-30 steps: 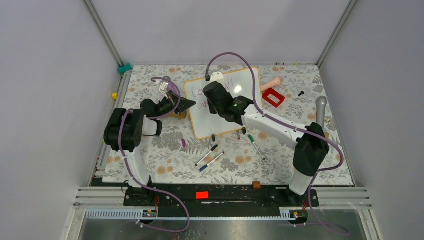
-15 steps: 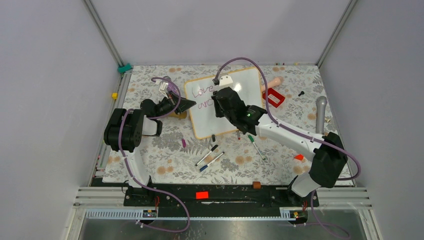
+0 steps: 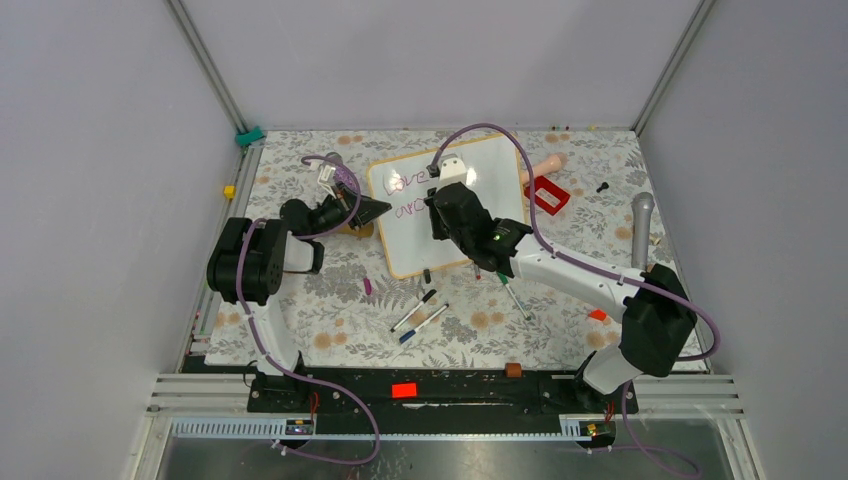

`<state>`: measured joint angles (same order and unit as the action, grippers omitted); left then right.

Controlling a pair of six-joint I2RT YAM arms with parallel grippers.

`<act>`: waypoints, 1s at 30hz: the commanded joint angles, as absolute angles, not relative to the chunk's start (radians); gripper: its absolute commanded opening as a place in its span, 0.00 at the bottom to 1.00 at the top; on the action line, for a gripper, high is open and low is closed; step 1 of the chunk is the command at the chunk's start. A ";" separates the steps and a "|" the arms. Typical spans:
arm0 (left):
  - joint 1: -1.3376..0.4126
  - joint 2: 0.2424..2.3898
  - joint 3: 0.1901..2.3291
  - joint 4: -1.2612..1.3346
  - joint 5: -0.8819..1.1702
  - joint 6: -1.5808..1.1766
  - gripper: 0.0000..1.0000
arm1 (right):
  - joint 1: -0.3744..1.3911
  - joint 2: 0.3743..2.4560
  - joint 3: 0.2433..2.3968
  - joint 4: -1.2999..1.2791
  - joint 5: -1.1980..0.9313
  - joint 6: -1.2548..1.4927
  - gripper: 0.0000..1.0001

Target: Write a sentence on the whiteboard

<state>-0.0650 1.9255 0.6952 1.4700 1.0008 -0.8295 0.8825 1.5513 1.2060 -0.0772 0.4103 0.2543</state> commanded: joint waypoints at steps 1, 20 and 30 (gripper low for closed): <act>-0.067 1.942 0.654 1.477 1.029 -0.618 0.00 | 0.875 1.516 1.202 -0.014 0.447 0.258 0.00; -0.067 1.958 0.683 1.477 1.054 -0.634 0.00 | 0.874 1.505 1.184 0.028 0.441 0.260 0.00; -0.069 1.945 0.677 1.478 1.050 -0.637 0.00 | 0.874 1.522 1.224 -0.038 0.472 0.252 0.00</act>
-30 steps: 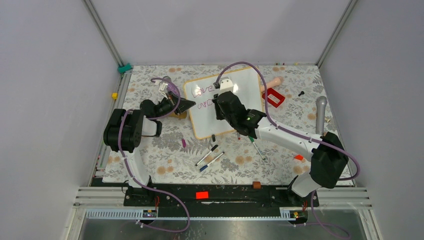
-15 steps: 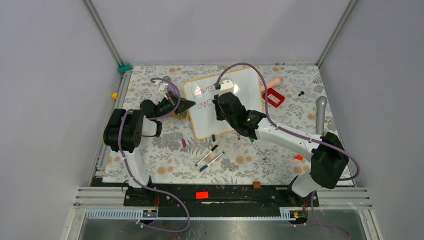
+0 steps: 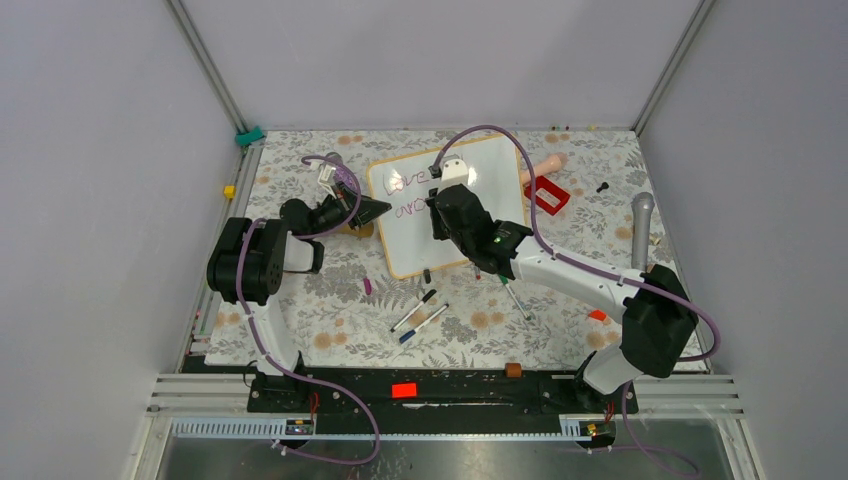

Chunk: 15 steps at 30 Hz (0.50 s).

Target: Write a sentence on the whiteboard

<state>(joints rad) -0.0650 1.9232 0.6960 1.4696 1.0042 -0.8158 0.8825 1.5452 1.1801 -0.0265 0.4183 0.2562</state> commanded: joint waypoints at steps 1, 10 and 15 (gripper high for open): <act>-0.069 1.946 0.677 1.477 1.052 -0.637 0.00 | 0.874 1.524 1.225 -0.039 0.472 0.254 0.00; -0.069 1.941 0.676 1.477 1.053 -0.635 0.00 | 0.881 1.555 1.281 -0.109 0.474 0.258 0.00; -0.069 1.939 0.672 1.477 1.055 -0.630 0.00 | 0.884 1.576 1.302 -0.124 0.498 0.256 0.00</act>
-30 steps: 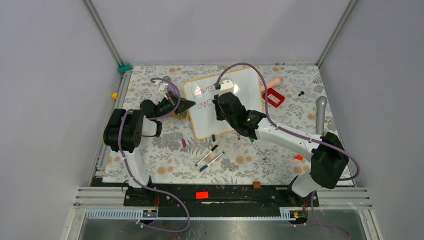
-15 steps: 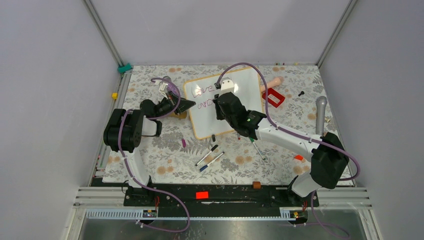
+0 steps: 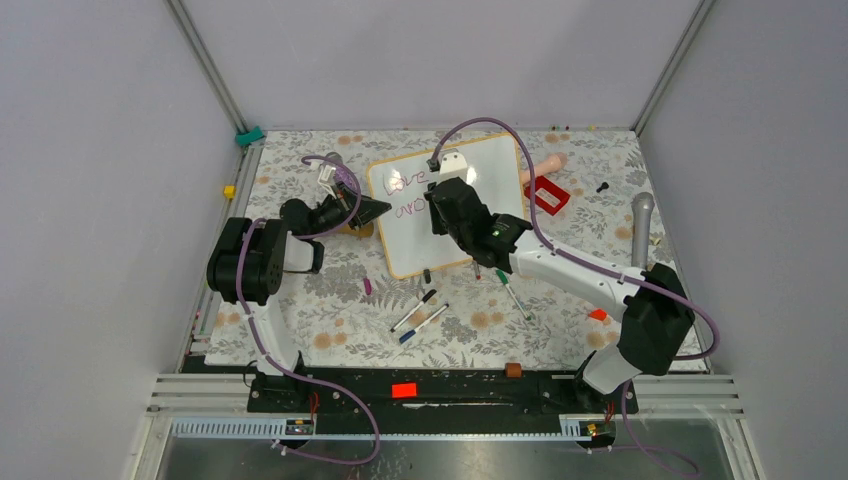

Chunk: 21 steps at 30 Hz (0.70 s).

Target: Write a sentence on the whiteboard

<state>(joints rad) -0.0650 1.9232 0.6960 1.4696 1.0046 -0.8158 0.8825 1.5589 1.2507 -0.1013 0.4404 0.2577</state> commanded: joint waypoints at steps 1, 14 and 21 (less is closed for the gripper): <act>-0.069 1.940 0.673 1.477 1.055 -0.629 0.00 | 0.884 1.578 1.306 -0.128 0.508 0.254 0.00; -0.069 1.940 0.673 1.478 1.055 -0.629 0.00 | 0.876 1.633 1.379 -0.184 0.537 0.256 0.00; -0.068 1.939 0.673 1.477 1.056 -0.628 0.00 | 0.868 1.647 1.391 -0.194 0.519 0.265 0.00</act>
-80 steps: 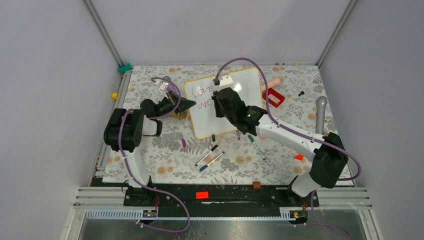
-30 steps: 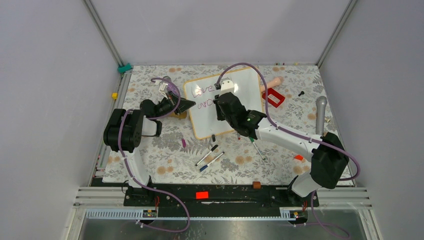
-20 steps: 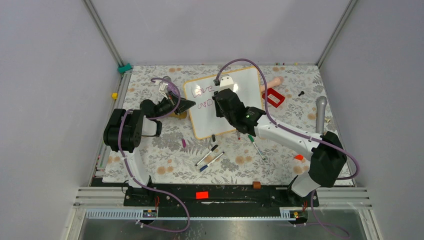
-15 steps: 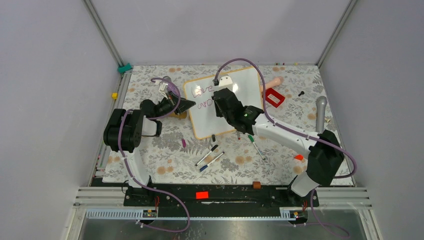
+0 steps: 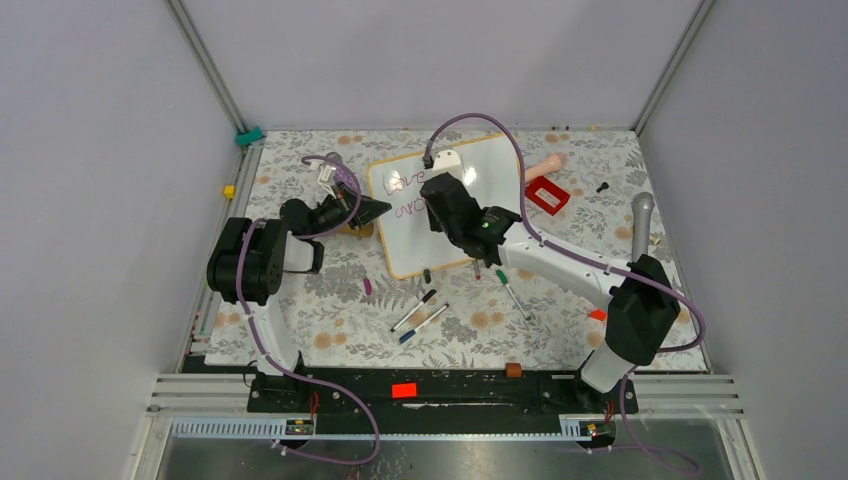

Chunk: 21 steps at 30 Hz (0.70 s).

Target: Write a sentence on the whiteboard

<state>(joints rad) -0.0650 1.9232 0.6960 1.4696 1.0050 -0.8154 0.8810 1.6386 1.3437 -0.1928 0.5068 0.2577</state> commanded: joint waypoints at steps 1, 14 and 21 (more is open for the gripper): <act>-0.068 1.940 0.672 1.477 1.057 -0.629 0.00 | 0.867 1.649 1.393 -0.195 0.518 0.266 0.00; -0.067 1.939 0.670 1.477 1.056 -0.624 0.00 | 0.856 1.687 1.440 -0.224 0.506 0.264 0.00; -0.067 1.941 0.672 1.477 1.058 -0.624 0.00 | 0.855 1.692 1.439 -0.236 0.496 0.273 0.00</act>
<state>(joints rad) -0.0643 1.9232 0.6960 1.4693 1.0050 -0.8150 0.8639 1.6844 1.3956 -0.2256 0.5034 0.2592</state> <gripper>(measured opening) 0.092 0.174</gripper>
